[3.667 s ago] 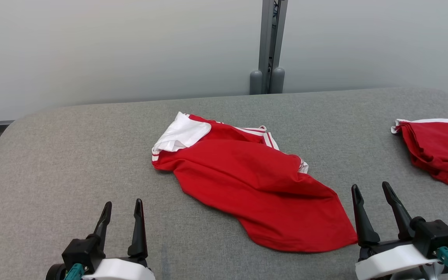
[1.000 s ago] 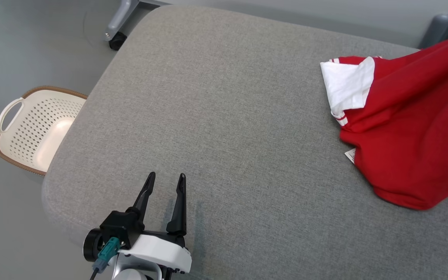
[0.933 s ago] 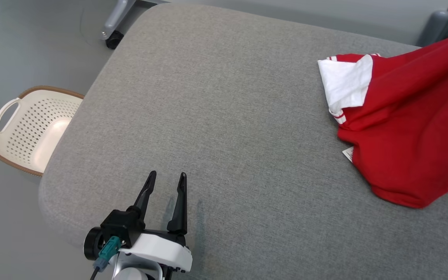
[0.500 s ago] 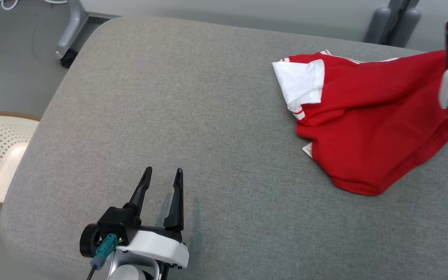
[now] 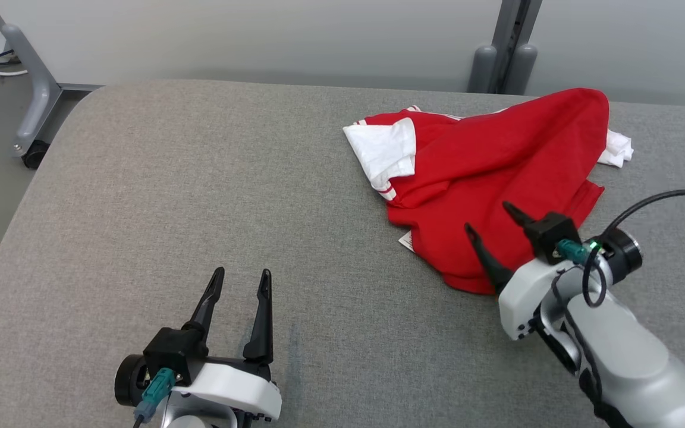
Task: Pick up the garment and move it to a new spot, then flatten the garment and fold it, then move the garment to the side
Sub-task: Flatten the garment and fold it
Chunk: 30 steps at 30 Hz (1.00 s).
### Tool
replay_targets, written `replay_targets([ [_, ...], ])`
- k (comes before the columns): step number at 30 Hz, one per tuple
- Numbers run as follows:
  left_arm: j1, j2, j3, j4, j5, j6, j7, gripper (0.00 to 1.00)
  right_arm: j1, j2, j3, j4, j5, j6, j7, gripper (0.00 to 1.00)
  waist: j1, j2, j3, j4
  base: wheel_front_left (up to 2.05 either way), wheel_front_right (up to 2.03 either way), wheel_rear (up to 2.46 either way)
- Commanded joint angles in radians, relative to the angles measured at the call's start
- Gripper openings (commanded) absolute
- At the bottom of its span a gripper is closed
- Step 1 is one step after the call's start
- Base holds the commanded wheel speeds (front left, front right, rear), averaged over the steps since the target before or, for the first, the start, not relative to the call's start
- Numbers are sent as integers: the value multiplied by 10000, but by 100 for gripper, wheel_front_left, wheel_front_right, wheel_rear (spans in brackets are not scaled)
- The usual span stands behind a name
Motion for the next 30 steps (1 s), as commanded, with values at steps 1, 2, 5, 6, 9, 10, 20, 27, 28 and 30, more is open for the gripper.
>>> replay_targets([
  [1,3,46,53,9,38,-53,-2,100,162,-77,263,-183,252,1,42,100,0,-1,4,-12,0,0,0],
  [2,-3,46,59,11,44,-72,-2,100,275,-118,534,-306,425,1,118,100,0,-1,18,-10,0,0,0],
  [5,-64,41,66,34,66,-89,-2,100,339,-260,1273,-506,750,0,291,100,0,-1,91,25,0,0,0],
  [6,-101,43,54,45,63,-77,-2,100,304,-261,1466,-517,830,1,327,100,0,-1,128,56,0,0,0],
  [9,-210,44,8,50,27,-103,-2,100,75,-303,2126,-373,808,1,613,100,0,-1,256,194,0,0,0],
  [10,-226,43,-6,49,5,-97,-2,100,-64,-382,2376,-282,662,0,678,100,0,-1,300,250,0,0,0],
  [20,-350,43,-5,43,-74,-3,-1,100,-977,-371,3243,1237,9,0,842,0,0,-1,491,700,0,0,0],
  [27,-123,41,138,79,22,-26,-1,100,-934,-322,2902,1125,541,0,157,0,0,-1,225,373,0,0,0],
  [28,-91,40,150,72,42,-34,-1,100,-968,-392,2830,961,661,0,105,0,0,-1,178,270,0,0,0],
  [30,-2,41,194,65,89,-45,-1,100,-979,-537,2599,538,905,0,0,0,0,-1,69,36,0,0,0],
])
